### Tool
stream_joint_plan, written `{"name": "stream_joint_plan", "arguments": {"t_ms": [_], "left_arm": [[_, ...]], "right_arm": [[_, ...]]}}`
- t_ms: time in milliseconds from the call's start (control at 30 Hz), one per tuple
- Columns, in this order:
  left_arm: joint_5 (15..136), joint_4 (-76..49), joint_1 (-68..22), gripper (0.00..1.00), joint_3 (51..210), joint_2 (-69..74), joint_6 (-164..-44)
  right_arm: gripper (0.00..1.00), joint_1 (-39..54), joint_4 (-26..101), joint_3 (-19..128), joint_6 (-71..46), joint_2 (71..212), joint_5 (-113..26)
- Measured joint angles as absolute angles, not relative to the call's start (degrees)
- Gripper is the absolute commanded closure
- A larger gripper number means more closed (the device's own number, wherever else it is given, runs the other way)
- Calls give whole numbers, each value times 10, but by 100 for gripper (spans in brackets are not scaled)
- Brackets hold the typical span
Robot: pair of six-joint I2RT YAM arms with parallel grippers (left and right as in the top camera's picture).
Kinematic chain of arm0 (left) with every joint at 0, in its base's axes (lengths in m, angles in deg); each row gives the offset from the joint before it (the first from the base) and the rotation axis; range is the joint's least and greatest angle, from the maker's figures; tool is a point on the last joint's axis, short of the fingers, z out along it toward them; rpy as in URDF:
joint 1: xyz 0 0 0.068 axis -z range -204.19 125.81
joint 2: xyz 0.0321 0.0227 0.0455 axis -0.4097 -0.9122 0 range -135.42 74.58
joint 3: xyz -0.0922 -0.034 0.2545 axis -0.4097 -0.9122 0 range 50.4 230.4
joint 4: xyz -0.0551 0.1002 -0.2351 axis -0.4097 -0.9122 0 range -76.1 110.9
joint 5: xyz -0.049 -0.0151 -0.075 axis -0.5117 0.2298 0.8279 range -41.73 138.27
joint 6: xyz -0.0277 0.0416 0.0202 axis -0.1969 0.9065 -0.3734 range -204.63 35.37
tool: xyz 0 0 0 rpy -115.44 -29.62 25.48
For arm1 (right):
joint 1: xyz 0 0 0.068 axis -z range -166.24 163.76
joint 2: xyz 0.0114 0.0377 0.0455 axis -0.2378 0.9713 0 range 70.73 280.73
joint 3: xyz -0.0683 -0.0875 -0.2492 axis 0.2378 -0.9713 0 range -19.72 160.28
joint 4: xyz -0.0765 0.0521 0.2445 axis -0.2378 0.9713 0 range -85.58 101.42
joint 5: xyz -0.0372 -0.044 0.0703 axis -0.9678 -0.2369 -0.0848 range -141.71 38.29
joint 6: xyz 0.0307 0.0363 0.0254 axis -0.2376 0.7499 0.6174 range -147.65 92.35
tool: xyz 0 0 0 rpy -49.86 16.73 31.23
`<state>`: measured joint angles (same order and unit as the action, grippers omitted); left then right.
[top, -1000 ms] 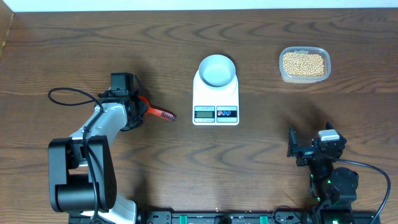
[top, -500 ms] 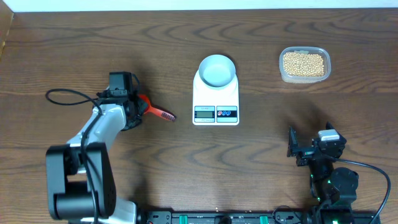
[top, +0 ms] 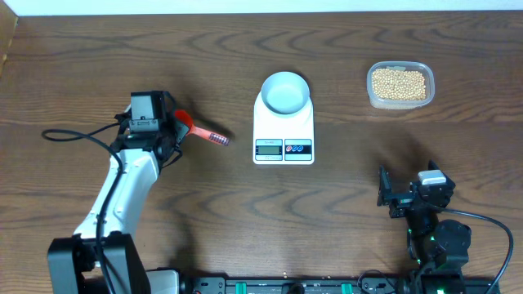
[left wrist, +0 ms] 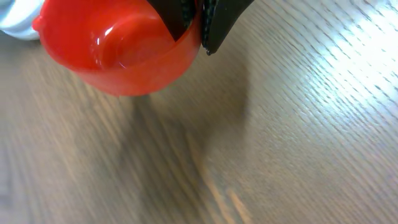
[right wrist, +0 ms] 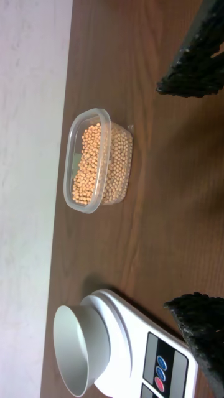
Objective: Scoop item into bowl and weigh 50g on scale
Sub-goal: 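Lift the red scoop with the left gripper toward the scale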
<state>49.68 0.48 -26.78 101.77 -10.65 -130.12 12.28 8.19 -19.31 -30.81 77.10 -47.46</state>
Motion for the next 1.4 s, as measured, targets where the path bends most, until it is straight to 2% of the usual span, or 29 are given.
{"name": "stream_joint_plan", "arguments": {"t_ms": [733, 867, 1133, 1400], "left_arm": [[589, 7, -254, 93, 1018, -94, -1369], [591, 37, -224, 93, 1018, -85, -1355], [562, 174, -199, 93, 1019, -81, -1348], [520, 183, -199, 93, 1085, -81, -1340]], "right_arm": [[1, 123, 82, -193, -308, 771, -475], [1, 123, 82, -193, -308, 771, -475], [1, 123, 82, -193, -308, 771, -475], [1, 123, 82, -193, -308, 771, -475]]}}
